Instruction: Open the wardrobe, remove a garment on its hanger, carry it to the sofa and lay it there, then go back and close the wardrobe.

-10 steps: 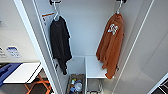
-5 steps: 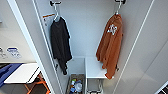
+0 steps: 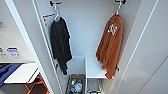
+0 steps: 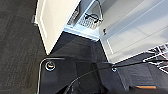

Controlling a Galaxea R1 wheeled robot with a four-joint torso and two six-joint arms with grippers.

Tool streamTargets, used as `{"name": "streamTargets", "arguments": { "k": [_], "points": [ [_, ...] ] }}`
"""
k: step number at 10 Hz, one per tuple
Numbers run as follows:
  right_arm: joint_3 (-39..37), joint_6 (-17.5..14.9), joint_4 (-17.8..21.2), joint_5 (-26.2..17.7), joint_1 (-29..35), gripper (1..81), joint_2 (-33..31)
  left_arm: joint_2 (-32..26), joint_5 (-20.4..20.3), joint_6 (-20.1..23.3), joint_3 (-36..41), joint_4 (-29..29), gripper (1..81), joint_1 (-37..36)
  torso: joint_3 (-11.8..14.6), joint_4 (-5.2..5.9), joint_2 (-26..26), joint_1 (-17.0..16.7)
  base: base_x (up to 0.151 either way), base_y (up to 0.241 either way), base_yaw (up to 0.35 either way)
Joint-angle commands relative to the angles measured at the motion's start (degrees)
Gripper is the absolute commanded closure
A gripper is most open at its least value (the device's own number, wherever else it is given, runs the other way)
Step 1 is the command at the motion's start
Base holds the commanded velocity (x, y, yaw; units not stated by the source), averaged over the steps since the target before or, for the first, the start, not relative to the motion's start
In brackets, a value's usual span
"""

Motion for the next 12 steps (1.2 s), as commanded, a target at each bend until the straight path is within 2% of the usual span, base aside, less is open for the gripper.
{"name": "streamTargets", "arguments": {
  "k": [1, 3, 6, 8, 10, 12],
  "points": [
    [-14.73, 1.81, 0.54, -1.14, -7.11, 1.0, 12.09, 12.56, 9.43, -3.12, -16.10, -4.14, 1.0, -0.22, 0.00, 0.00, 0.00, 0.00, 0.000, 0.000, 0.000],
    [-20.87, 0.84, -4.12, -1.14, -9.66, 1.0, 17.80, 17.04, 11.82, -3.04, -21.99, -4.05, 1.0, -0.84, 0.02, 0.00, -0.02, -0.04, 0.000, 0.000, 0.000],
    [-33.38, 0.84, -8.79, -0.97, -12.74, 1.0, 26.96, 24.09, 18.86, -2.69, -30.80, -2.38, 1.0, -2.59, 0.05, 0.00, -0.05, -0.04, 0.000, 0.000, 0.000],
    [-39.35, 0.75, -10.53, -0.88, -13.53, 1.0, 31.70, 28.21, 19.82, -2.69, -36.41, -2.47, 1.0, -4.35, 0.06, 0.00, -0.09, -0.09, 0.000, 0.000, 0.000],
    [-40.06, 0.84, -13.70, -0.88, -14.41, 1.0, 33.20, 30.24, 19.82, -2.86, -38.79, -3.26, 1.0, -6.63, 0.09, 0.00, -0.11, -0.11, 0.000, 0.000, 0.000],
    [-39.88, 0.75, -14.15, -1.06, -14.41, 1.0, 33.99, 31.12, 19.14, -3.13, -40.20, -3.44, 1.0, -9.79, 0.09, 0.00, -0.11, -0.13, 0.000, 0.000, 0.000]
  ]
}}
